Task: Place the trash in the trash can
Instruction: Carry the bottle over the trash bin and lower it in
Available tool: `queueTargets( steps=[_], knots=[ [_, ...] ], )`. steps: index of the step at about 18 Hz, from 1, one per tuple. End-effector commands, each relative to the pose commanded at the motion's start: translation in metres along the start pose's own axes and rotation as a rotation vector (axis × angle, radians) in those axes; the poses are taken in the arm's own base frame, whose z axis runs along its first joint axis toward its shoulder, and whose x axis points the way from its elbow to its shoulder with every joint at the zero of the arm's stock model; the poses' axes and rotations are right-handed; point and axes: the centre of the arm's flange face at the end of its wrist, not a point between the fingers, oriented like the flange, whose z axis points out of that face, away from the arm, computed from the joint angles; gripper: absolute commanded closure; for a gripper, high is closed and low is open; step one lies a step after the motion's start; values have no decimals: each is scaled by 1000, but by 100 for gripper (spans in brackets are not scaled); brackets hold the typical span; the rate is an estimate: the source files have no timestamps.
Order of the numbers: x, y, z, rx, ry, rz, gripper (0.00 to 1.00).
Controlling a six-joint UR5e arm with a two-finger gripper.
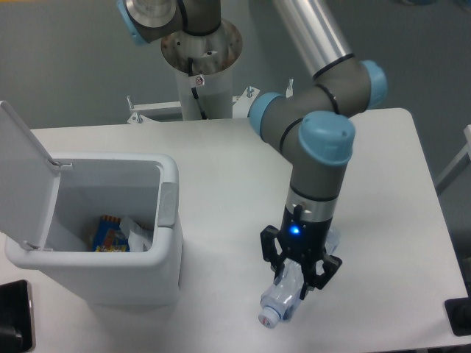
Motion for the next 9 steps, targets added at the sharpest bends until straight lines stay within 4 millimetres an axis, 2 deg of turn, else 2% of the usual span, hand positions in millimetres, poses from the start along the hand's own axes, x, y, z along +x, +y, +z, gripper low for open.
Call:
queueTargets(
  steps=[2,5,9],
  knots=[
    [-7,-23,-21,54,-20,-53,45],
    [-13,-47,-46,95,-56,-104,45],
    [-2,-71,-79,136,-81,-158,45]
  ],
)
